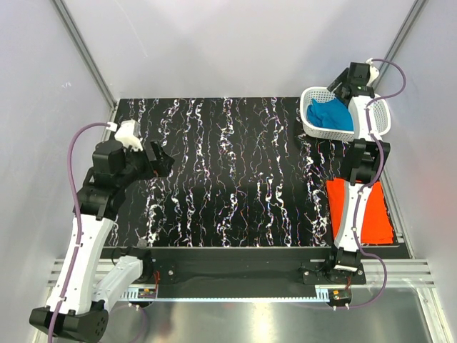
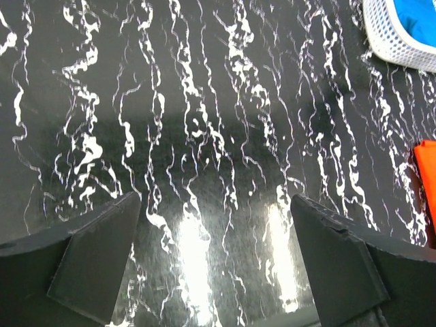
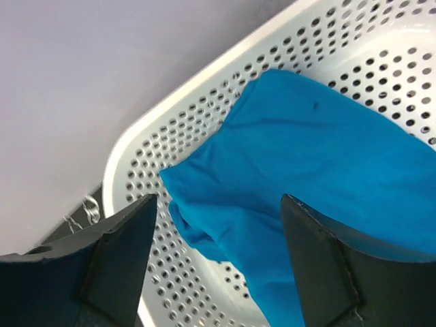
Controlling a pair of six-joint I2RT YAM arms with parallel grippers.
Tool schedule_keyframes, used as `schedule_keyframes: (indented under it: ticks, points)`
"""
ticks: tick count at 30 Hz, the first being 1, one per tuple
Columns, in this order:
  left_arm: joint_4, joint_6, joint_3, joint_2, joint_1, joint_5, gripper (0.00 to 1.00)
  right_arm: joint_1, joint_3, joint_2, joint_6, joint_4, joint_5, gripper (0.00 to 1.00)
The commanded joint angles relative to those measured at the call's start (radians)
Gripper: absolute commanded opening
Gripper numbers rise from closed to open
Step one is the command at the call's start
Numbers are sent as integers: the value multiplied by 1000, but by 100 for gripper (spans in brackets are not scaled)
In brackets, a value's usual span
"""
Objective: Fold and stack the t-shirts
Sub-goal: Grab the tshirt from the pile
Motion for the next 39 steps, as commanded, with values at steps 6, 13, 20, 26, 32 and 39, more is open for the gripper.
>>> schedule_keyframes:
  ticks: [6, 13, 20, 26, 32, 39]
  points:
    - [-162, -28, 84, -54, 2, -20, 99, 3, 47, 28, -188, -137, -121, 79]
    - [-229, -46, 93, -120, 1, -37, 99, 3, -5, 45, -286, -140, -186, 75]
    - [-255, -60, 110, -134, 1, -54, 99, 3, -37, 64, -306, -143, -171, 69]
    - [-271, -65, 131, -113, 1, -65, 99, 3, -31, 91, -306, -149, -174, 59]
    - [-277, -66, 137, -94, 1, -51, 99, 3, 38, 123, -284, -157, -227, 30]
    - [-297, -62, 168, -62, 2, -29, 99, 1, 161, 70, -181, -158, -210, 0]
